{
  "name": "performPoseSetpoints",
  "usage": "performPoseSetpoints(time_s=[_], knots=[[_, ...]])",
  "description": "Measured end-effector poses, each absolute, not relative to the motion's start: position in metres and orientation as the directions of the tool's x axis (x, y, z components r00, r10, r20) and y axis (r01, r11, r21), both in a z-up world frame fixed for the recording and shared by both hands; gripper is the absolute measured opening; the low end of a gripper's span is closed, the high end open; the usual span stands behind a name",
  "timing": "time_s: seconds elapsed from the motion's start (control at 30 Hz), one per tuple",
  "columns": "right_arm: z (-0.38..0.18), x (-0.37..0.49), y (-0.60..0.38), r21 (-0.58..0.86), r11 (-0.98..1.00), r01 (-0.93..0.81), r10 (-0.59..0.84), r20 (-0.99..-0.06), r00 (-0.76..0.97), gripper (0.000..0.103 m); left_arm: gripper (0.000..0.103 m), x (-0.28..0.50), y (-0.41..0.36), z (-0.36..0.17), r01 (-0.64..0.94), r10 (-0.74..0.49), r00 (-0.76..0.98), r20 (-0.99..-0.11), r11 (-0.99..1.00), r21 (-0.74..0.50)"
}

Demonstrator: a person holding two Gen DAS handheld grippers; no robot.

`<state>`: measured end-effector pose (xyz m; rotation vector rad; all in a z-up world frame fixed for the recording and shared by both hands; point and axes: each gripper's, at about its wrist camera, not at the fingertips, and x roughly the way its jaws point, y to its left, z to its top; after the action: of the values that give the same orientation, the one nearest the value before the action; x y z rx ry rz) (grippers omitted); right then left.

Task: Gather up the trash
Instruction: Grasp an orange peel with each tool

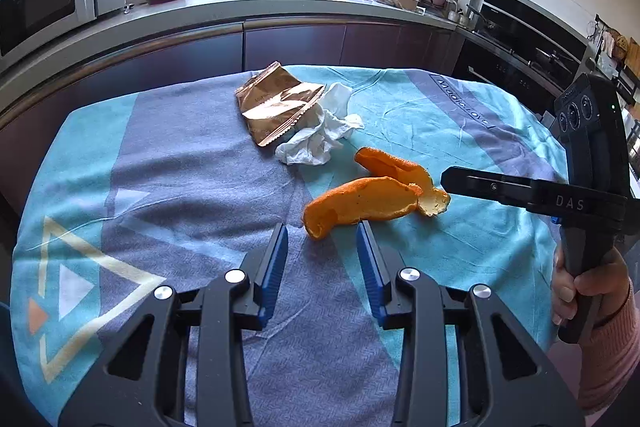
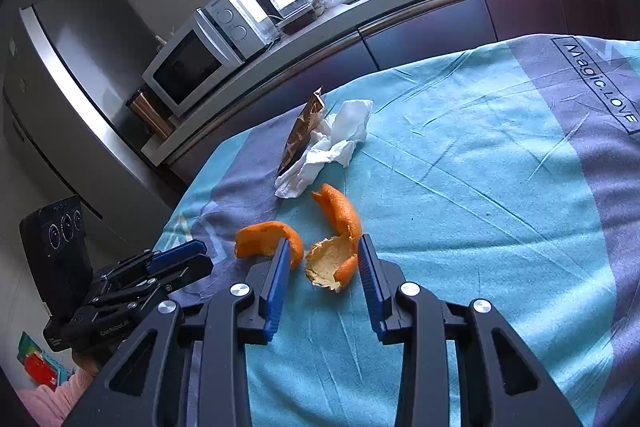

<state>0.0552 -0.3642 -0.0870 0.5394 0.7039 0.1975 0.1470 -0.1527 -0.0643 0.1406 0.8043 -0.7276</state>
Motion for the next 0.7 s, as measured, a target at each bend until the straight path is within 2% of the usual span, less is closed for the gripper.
performPoseSetpoints(time_s=[0.4, 0.5, 0.6, 0.67, 0.7], knots=[[-0.096, 0.075, -0.366, 0.522, 0.852, 0.025, 0.348, -0.603, 0.718, 0.033, 0.037, 0.172, -0.181, -0.084, 0.645, -0.511, 0.402, -0.76, 0.747, -0.162], [-0.099, 0.082, -0.364, 0.516, 0.856, 0.026, 0.351, -0.619, 0.703, 0.026, 0.036, 0.178, -0.185, -0.086, 0.644, -0.519, 0.383, -0.764, 0.743, -0.181], [-0.102, 0.086, -0.364, 0.522, 0.853, 0.029, 0.361, -0.628, 0.689, 0.019, 0.029, 0.183, -0.186, -0.086, 0.643, -0.529, 0.372, -0.763, 0.739, -0.2], [-0.103, 0.086, -0.365, 0.524, 0.851, 0.032, 0.362, -0.629, 0.688, 0.015, 0.017, 0.183, -0.186, -0.086, 0.643, -0.527, 0.375, -0.763, 0.74, -0.195], [-0.103, 0.086, -0.365, 0.527, 0.849, 0.032, 0.363, -0.628, 0.688, 0.014, 0.017, 0.182, -0.186, -0.085, 0.647, -0.529, 0.374, -0.761, 0.737, -0.195]])
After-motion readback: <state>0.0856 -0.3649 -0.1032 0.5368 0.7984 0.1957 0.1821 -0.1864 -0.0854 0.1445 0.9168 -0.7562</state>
